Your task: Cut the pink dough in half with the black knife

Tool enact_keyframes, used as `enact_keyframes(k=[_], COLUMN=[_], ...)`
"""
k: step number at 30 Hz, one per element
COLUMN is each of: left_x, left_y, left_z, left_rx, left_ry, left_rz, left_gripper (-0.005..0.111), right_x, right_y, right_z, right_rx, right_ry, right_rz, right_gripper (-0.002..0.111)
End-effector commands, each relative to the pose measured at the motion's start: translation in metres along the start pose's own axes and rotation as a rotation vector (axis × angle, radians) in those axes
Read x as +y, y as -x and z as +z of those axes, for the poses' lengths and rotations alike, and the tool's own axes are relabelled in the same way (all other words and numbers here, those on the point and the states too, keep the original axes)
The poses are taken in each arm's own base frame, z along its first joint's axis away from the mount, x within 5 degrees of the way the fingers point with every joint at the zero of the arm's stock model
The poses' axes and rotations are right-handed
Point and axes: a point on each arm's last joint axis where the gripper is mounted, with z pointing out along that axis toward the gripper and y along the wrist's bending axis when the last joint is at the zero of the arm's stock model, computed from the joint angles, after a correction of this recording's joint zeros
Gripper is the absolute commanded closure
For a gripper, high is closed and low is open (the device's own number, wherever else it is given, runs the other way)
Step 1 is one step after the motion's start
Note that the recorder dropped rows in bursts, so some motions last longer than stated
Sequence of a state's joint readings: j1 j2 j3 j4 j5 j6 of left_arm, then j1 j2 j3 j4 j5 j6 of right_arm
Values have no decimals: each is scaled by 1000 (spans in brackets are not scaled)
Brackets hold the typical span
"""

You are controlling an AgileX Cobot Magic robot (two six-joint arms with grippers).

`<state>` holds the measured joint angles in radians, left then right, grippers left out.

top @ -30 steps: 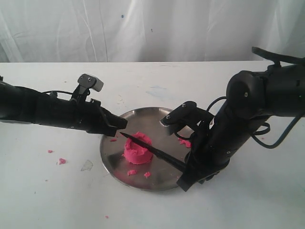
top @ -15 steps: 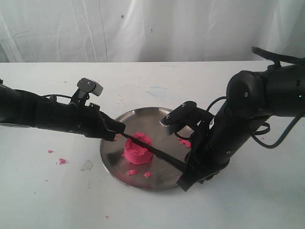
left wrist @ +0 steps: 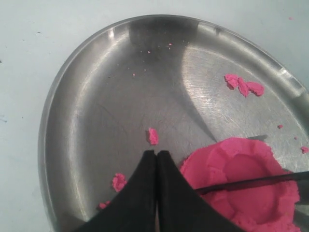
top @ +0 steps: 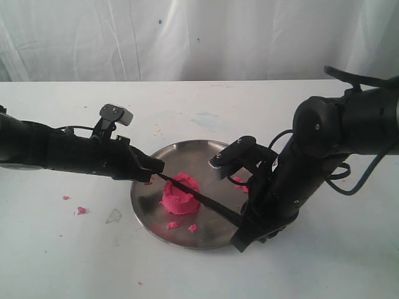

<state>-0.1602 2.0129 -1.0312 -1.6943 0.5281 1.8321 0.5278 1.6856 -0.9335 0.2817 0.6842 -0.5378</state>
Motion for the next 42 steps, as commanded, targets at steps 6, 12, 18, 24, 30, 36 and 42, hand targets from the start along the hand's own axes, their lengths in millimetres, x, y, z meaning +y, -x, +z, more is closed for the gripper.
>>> enact_keyframes(k=[6, 12, 18, 24, 30, 36, 42], left_x=[2, 4, 4, 4, 4, 4, 4], left_y=[-13, -18, -19, -19, -19, -19, -19], left_z=[4, 7, 8, 8, 8, 8, 8], left_rx=[55, 69, 71, 71, 71, 71, 71], left_ry=[-5, -8, -8, -8, -8, -8, -8], left_rz=[19, 10, 7, 7, 7, 7, 7], left_gripper=[107, 107, 107, 107, 107, 107, 107], right_x=[-2, -2, -3, -3, -3, -3, -3], right_y=[3, 3, 3, 3, 3, 3, 3], right_z=[6, 6, 6, 6, 6, 6, 10], right_rx=[-30, -31, -33, -35, -35, -37, -24], right_ry=[-13, -14, -16, -17, -17, -18, -13], right_rz=[18, 18, 18, 18, 18, 18, 20], right_gripper=[108, 108, 108, 108, 108, 108, 108])
